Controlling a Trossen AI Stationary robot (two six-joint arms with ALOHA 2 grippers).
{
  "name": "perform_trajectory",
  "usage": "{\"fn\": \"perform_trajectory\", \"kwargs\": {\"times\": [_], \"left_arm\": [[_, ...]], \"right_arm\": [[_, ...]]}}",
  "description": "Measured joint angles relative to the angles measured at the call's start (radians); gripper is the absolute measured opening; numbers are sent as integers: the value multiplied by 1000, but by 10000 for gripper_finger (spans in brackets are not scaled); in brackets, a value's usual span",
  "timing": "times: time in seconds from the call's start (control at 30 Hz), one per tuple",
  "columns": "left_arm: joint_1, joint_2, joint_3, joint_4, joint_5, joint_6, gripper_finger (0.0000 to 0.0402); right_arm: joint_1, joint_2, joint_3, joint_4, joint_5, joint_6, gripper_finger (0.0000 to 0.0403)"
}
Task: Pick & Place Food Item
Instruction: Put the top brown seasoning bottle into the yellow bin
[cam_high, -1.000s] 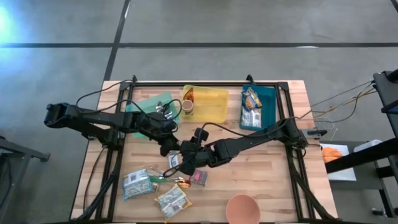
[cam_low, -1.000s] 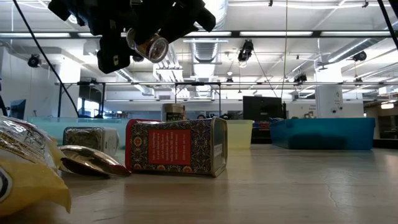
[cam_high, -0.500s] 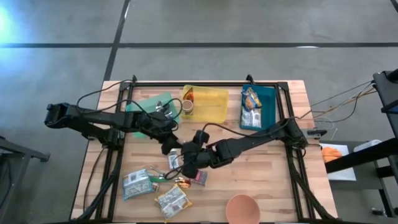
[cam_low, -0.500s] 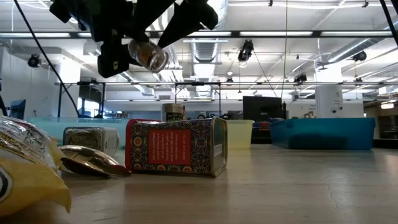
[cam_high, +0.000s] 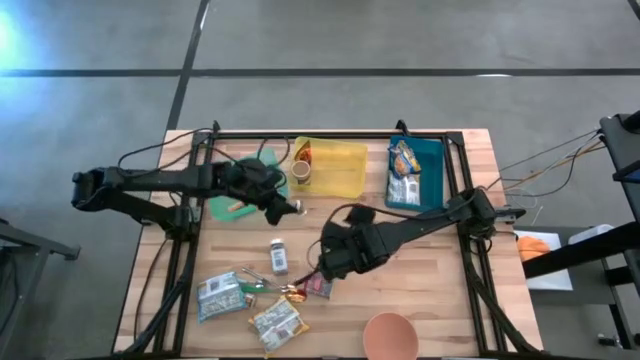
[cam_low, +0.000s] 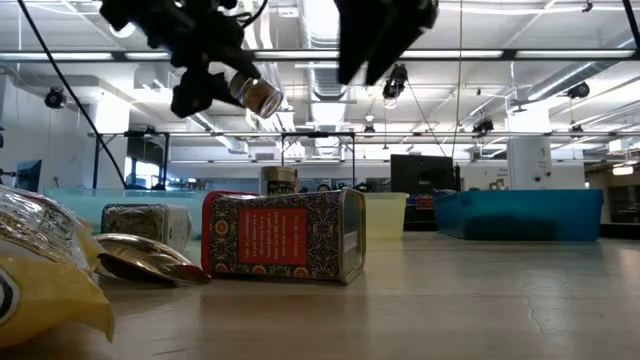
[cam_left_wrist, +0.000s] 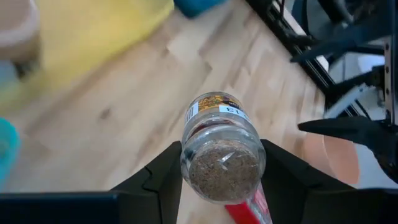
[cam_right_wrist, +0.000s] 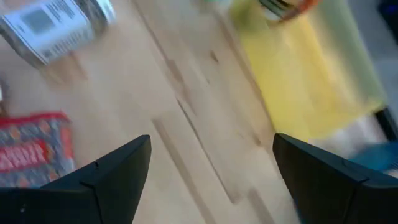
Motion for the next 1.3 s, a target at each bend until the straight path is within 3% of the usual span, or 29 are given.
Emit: {"fn": "perform_trajectory", "kwargs": {"times": [0.3, 0.5, 0.6, 0.77, 1.0, 1.3], "left_arm": [[148, 79, 272, -274, 37, 191, 168], [179, 248, 459, -441, 33, 296, 168], [184, 339, 536, -497, 29, 349, 168], [190, 463, 636, -532, 8, 422, 168], [210, 559, 770, -573, -120, 522, 168], [247, 656, 878, -597, -155, 628, 168]], "right_arm": [[33, -51, -54, -151, -25, 28, 336], [33, -173, -261, -99, -68, 55, 336], [32, -271, -411, 28, -68, 75, 336], [32, -457, -668, 392, -69, 24, 336], [32, -661, -926, 845, -59, -104, 336], [29, -790, -1134, 1027, -38, -130, 336]]}}
